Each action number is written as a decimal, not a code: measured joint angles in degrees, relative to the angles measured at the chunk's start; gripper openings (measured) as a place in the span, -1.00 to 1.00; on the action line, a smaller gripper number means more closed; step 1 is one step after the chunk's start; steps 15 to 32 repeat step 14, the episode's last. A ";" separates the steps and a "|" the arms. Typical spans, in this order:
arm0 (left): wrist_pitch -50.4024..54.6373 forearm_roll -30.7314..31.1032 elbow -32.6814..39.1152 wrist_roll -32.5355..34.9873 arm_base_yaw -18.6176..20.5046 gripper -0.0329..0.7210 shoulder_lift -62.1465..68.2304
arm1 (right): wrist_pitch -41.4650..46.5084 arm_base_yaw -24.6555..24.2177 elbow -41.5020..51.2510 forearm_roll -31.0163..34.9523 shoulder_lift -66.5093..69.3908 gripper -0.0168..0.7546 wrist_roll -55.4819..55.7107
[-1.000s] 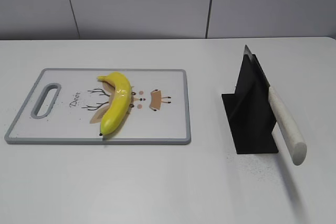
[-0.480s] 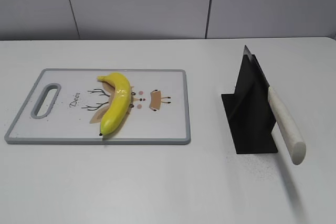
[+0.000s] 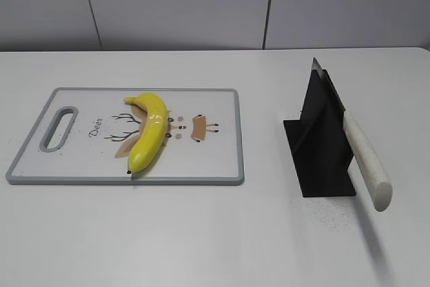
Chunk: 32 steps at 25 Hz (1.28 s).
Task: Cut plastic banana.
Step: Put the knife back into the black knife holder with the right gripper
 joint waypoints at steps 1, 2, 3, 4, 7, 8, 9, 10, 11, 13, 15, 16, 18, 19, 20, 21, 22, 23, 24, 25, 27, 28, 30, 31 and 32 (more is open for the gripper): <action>0.00 0.00 0.00 0.00 0.00 -0.27 0.00 | 0.00 -0.06 0.00 0.02 0.00 0.49 -0.05; 0.00 0.00 0.00 0.00 0.00 -0.27 0.00 | 0.00 -0.11 0.00 0.02 0.00 0.49 -0.05; 0.00 -0.02 0.00 0.00 0.00 -0.27 0.00 | 0.00 -0.11 0.00 0.02 0.00 0.49 -0.05; 0.00 -0.02 0.00 0.00 0.00 -0.27 0.00 | 0.00 -0.11 0.00 0.02 0.00 0.49 -0.05; 0.00 -0.02 0.00 0.00 0.02 -0.27 0.00 | 0.00 -0.11 0.00 0.06 0.00 0.49 -0.05; 0.00 -0.02 0.00 0.00 0.02 -0.27 0.00 | 0.00 -0.11 0.00 0.06 0.00 0.49 -0.05; 0.00 -0.02 0.00 0.00 0.02 -0.27 0.00 | 0.00 -0.11 0.00 0.06 0.00 0.49 -0.05; 0.00 -0.02 0.00 0.00 0.02 -0.27 0.00 | 0.00 -0.11 0.00 0.06 0.00 0.49 -0.05; 0.00 -0.02 0.00 0.00 0.02 -0.27 0.00 | 0.00 -0.11 0.00 0.06 0.00 0.48 -0.05; 0.00 -0.02 0.00 0.00 0.06 -0.27 0.00 | 0.00 -0.11 0.00 0.06 0.00 0.48 -0.05; 0.00 -0.02 0.00 0.00 0.06 -0.27 0.00 | 0.00 -0.11 0.00 0.06 0.00 0.48 -0.05; 0.00 -0.02 0.00 0.00 0.06 -0.27 0.00 | 0.00 -0.11 0.00 0.06 0.00 0.48 -0.05; 0.00 -0.02 0.00 0.00 0.06 -0.27 0.00 | 0.00 -0.11 0.00 0.06 0.00 0.48 -0.05; 0.00 -0.02 0.00 0.00 0.06 -0.27 0.00 | 0.00 -0.11 0.00 0.06 0.00 0.48 -0.05; 0.00 -0.02 0.00 0.00 0.06 -0.27 0.00 | 0.00 -0.11 0.00 0.06 0.00 0.48 -0.05; 0.00 -0.02 0.00 0.00 0.06 -0.27 0.00 | 0.00 -0.11 0.00 0.06 0.00 0.48 -0.05; 0.00 -0.02 0.00 0.00 0.06 -0.27 0.00 | 0.00 -0.11 0.00 0.06 0.00 0.48 -0.05; 0.00 -0.02 0.00 0.00 0.06 -0.27 0.00 | 0.00 -0.11 0.00 0.06 0.00 0.48 -0.05; 0.00 -0.02 0.00 0.00 0.06 -0.27 0.00 | 0.00 -0.11 0.00 0.06 0.00 0.48 -0.05; 0.00 -0.02 0.00 0.00 0.06 -0.27 0.00 | 0.00 -0.11 0.00 0.06 0.00 0.48 -0.05; 0.00 -0.02 0.00 0.00 0.06 -0.27 0.00 | 0.00 -0.11 0.00 0.06 0.00 0.48 -0.05; 0.00 -0.02 0.00 0.00 0.06 -0.27 0.00 | 0.00 -0.11 0.00 0.06 0.00 0.48 -0.05; 0.00 -0.02 0.00 0.00 0.06 -0.27 0.00 | 0.00 -0.11 0.00 0.06 0.00 0.48 -0.05; 0.00 -0.02 0.00 0.00 0.06 -0.27 0.00 | 0.00 -0.11 0.00 0.06 0.00 0.48 -0.05; 0.00 -0.02 0.00 0.00 0.06 -0.27 0.00 | 0.00 -0.11 0.00 0.06 0.00 0.48 -0.05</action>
